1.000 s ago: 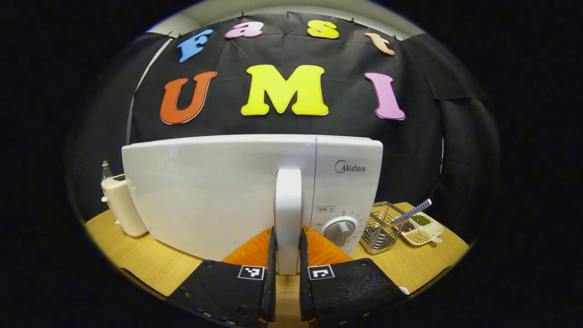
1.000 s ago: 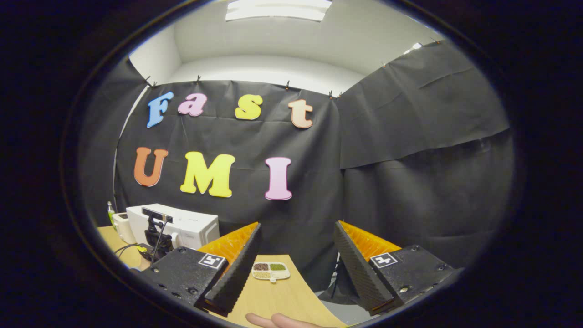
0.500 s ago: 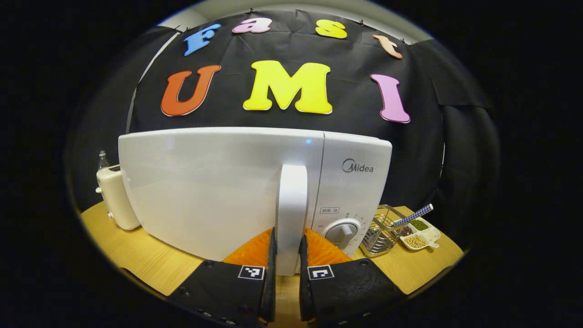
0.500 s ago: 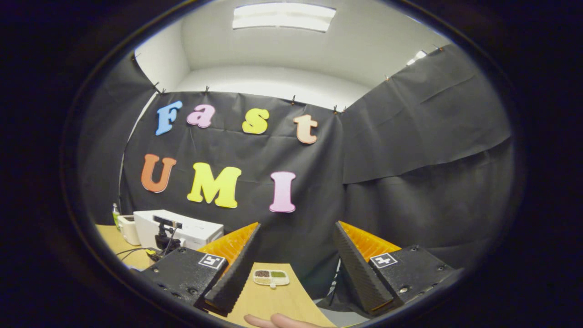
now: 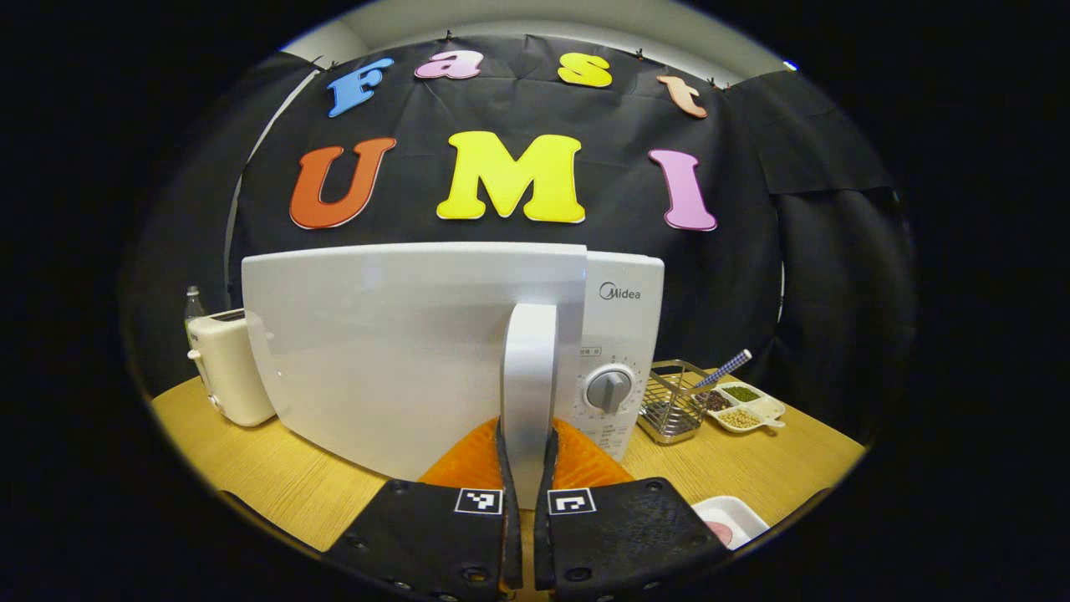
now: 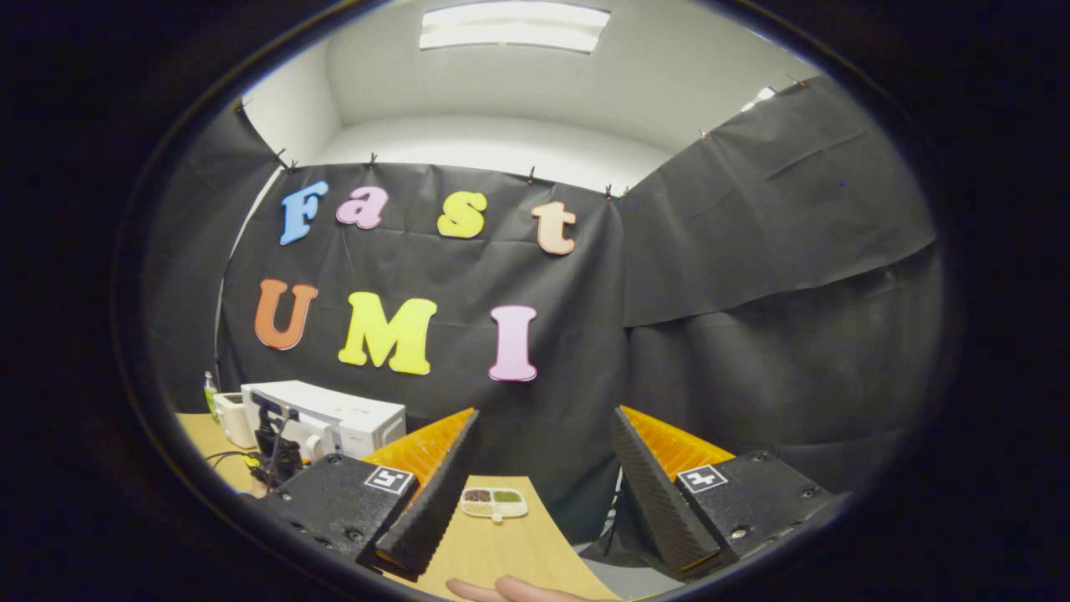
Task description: Open the microwave oven with the left hand, put the food in, and close the microwave oven.
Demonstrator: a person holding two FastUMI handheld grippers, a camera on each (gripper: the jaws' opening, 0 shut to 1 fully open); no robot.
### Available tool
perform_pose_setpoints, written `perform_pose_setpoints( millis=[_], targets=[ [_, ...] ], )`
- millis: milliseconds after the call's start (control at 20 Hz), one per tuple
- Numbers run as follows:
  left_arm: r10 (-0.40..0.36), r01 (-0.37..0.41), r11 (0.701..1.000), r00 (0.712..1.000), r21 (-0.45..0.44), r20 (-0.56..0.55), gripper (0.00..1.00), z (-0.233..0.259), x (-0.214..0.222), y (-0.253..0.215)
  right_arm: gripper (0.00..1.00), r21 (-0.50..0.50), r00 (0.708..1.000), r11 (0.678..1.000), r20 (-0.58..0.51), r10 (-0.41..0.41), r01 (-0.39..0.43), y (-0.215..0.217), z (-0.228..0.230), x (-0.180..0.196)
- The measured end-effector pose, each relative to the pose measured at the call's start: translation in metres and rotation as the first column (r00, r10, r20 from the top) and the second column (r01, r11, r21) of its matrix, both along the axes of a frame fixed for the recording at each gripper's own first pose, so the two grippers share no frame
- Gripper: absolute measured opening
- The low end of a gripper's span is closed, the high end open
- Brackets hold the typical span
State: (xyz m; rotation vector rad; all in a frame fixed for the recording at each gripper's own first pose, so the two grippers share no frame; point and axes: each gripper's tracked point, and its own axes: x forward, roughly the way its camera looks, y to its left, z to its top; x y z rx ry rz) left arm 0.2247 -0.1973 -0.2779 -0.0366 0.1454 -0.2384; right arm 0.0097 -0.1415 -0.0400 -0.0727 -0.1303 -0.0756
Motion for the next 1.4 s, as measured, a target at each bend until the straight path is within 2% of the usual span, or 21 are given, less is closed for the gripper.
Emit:
perform_pose_setpoints(
  millis=[200,250,400,450,500,550,650,700,750,800,850,950,1000,1050,1100,1400],
  targets=[
    [-0.079,0.079,0.997,0.997,0.005,0.014,0.05,0.001,-0.036,0.021,0.99,0.013,0.998,0.999,-0.054,0.040,-0.039,0.024,-0.021,0.002],
    [-0.094,0.094,0.996,0.995,0.003,0.017,0.05,0.001,-0.043,0.026,0.92,0.017,0.996,0.998,-0.063,0.057,-0.056,0.032,-0.024,0.001],
    [-0.114,0.114,0.993,0.993,0.005,0.009,0.05,0.000,-0.065,0.044,0.92,0.023,0.993,0.996,-0.067,0.093,-0.092,0.052,-0.029,-0.002],
    [-0.116,0.116,0.993,0.993,0.008,0.003,0.05,0.000,-0.071,0.049,0.99,0.022,0.993,0.995,-0.065,0.099,-0.098,0.059,-0.029,-0.002],
    [-0.117,0.117,0.993,0.993,0.014,0.002,0.05,0.000,-0.078,0.056,0.91,0.015,0.992,0.994,-0.073,0.106,-0.105,0.067,-0.031,-0.002],
    [-0.117,0.117,0.993,0.993,0.023,0.005,0.05,0.000,-0.085,0.064,0.91,0.009,0.990,0.993,-0.080,0.114,-0.114,0.076,-0.034,-0.003],
    [-0.118,0.117,0.992,0.993,0.038,0.012,0.05,0.000,-0.094,0.076,0.92,0.003,0.987,0.991,-0.082,0.135,-0.135,0.092,-0.032,-0.008],
    [-0.118,0.118,0.992,0.993,0.037,0.013,0.05,0.000,-0.100,0.084,1.00,-0.003,0.987,0.990,-0.079,0.144,-0.144,0.100,-0.029,-0.011],
    [-0.117,0.117,0.993,0.993,0.030,0.009,0.05,0.000,-0.105,0.091,0.92,-0.010,0.986,0.989,-0.071,0.149,-0.151,0.106,-0.027,-0.014],
    [-0.117,0.116,0.993,0.993,0.026,0.013,0.05,0.000,-0.110,0.098,0.92,-0.019,0.986,0.988,-0.064,0.153,-0.155,0.112,-0.024,-0.016],
    [-0.116,0.116,0.993,0.993,0.028,0.015,0.05,0.000,-0.114,0.104,1.00,-0.027,0.986,0.987,-0.059,0.156,-0.158,0.118,-0.023,-0.017],
    [-0.108,0.107,0.993,0.994,0.040,0.026,0.05,0.001,-0.121,0.117,1.00,-0.032,0.983,0.984,-0.061,0.172,-0.174,0.132,-0.021,-0.020],
    [-0.101,0.100,0.994,0.995,0.040,0.026,0.05,0.001,-0.124,0.123,0.92,-0.032,0.981,0.982,-0.063,0.183,-0.186,0.140,-0.020,-0.022],
    [-0.094,0.093,0.995,0.995,0.037,0.026,0.05,0.000,-0.127,0.130,0.92,-0.034,0.979,0.980,-0.064,0.191,-0.194,0.145,-0.020,-0.023],
    [-0.088,0.087,0.996,0.996,0.033,0.026,0.05,0.000,-0.131,0.136,1.00,-0.039,0.979,0.979,-0.062,0.195,-0.198,0.150,-0.017,-0.026],
    [0.002,-0.003,0.998,1.000,0.069,0.021,0.05,-0.004,-0.152,0.199,1.00,-0.065,0.974,0.973,-0.064,0.218,-0.222,0.175,-0.017,-0.035]
  ],
)
